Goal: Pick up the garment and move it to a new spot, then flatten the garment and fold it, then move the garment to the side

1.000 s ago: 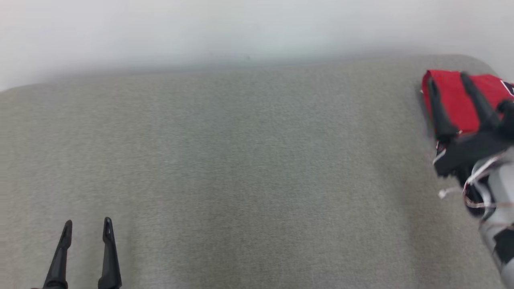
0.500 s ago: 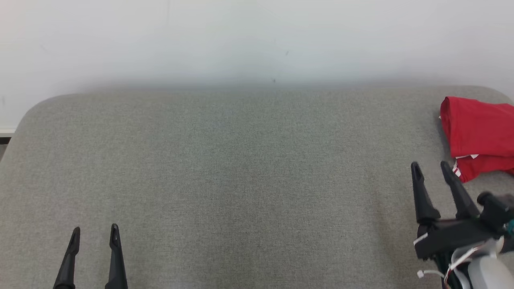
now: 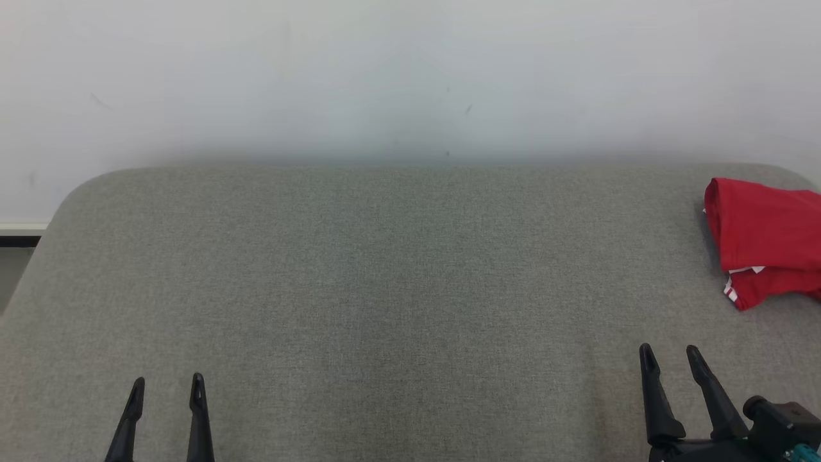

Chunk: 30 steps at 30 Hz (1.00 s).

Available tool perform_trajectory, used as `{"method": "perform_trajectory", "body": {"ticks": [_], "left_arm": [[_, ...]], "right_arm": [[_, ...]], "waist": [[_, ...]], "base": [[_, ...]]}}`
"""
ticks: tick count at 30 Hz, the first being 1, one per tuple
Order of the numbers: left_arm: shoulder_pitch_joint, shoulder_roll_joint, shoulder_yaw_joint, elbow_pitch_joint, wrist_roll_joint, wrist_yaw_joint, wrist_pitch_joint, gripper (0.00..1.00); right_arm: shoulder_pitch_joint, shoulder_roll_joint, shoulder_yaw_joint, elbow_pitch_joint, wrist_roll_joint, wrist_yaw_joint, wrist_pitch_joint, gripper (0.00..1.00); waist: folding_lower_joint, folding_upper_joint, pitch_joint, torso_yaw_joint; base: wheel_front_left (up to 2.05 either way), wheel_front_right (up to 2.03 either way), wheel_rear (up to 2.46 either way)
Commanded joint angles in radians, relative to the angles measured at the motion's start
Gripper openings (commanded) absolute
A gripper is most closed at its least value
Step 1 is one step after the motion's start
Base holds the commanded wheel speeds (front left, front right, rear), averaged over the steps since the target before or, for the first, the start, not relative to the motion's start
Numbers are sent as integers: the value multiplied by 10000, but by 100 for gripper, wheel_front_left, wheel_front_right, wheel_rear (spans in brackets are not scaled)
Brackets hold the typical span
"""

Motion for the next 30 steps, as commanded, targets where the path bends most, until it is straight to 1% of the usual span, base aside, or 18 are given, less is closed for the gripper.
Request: {"method": "perform_trajectory", "body": {"ticks": [1,7,15,26,27,30], "left_arm": [[153,-31,-21,61,69,-24,-29,100],[174,9,-147,255,125,-153,-29,100],[195,110,-244,414,176,-242,-29,100],[266,156,-283,552,72,-278,-29,100],[151,132,-283,543,73,-283,1,0],[173,58,-296,818,17,-284,41,0]], "right_arm": [[230,115,-76,-123,-92,-1,52,100],[659,293,-72,-336,-455,-1,114,100],[874,376,49,-457,-824,-1,172,100],[982,455,65,-556,-899,-1,297,100],[896,432,65,-525,-844,0,276,0],[960,453,84,-270,-784,0,275,0]], "waist": [[1,0,-93,72],[1,0,-274,185],[1,0,-434,301],[1,0,-595,357],[1,0,-596,358],[1,0,-599,353]], "base": [[0,0,0],[0,0,0],[0,0,0],[0,0,0],[0,0,0],[0,0,0]]}}
